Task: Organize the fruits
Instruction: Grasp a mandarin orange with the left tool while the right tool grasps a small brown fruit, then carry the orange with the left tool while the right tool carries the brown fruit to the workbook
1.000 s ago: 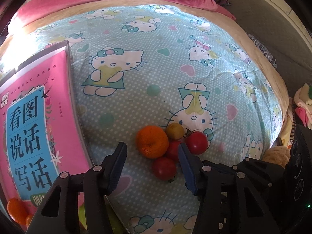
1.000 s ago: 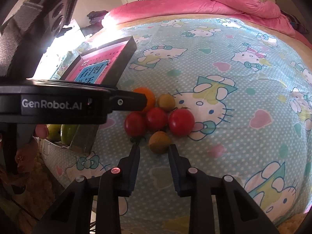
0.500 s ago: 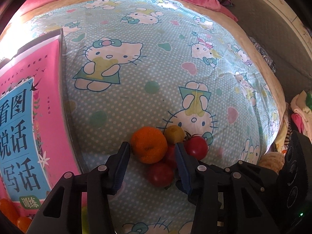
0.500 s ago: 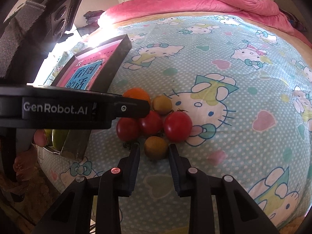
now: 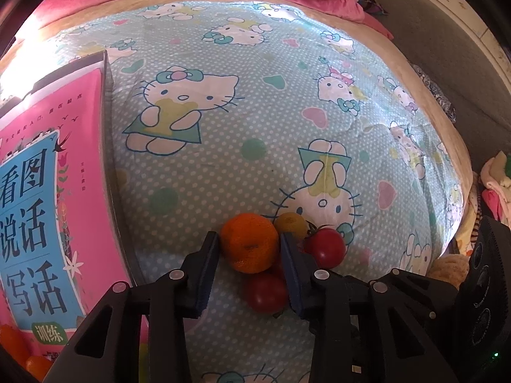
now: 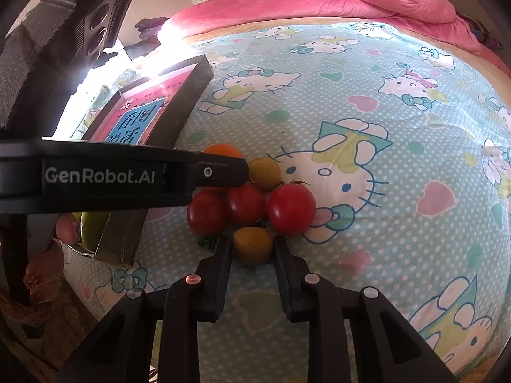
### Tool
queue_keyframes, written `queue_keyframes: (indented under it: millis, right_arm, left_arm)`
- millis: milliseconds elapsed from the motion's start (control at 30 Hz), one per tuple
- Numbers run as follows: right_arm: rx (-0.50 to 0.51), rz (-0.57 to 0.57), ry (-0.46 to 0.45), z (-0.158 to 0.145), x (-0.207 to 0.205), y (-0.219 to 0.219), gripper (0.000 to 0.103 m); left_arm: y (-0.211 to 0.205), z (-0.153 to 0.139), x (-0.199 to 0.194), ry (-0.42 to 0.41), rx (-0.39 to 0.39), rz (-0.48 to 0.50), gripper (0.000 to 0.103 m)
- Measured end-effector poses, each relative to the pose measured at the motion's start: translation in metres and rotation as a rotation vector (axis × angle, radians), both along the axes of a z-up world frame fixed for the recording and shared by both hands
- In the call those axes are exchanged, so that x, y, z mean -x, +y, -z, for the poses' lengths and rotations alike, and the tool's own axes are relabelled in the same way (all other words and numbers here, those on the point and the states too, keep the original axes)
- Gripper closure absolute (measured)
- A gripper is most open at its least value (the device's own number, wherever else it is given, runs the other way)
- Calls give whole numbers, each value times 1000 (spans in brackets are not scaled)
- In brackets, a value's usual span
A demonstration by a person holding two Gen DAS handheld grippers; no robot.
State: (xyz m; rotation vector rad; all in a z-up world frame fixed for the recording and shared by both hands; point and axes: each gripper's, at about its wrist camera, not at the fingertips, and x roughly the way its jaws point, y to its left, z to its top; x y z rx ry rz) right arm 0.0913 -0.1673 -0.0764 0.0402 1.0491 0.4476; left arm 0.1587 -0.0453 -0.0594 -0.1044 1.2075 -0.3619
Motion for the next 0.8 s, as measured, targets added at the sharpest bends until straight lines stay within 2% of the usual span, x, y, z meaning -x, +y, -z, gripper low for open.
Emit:
queue_keyframes:
  millis: [267,800]
  right_arm:
    - [-29,12,5,-2,1,-6,76]
    - [-170,38,-38,-21,8,-21,76]
  left_arm:
    - [10,-6,9,-7,27,-13,63]
    - [26,-38,34,-63,69,-27,63]
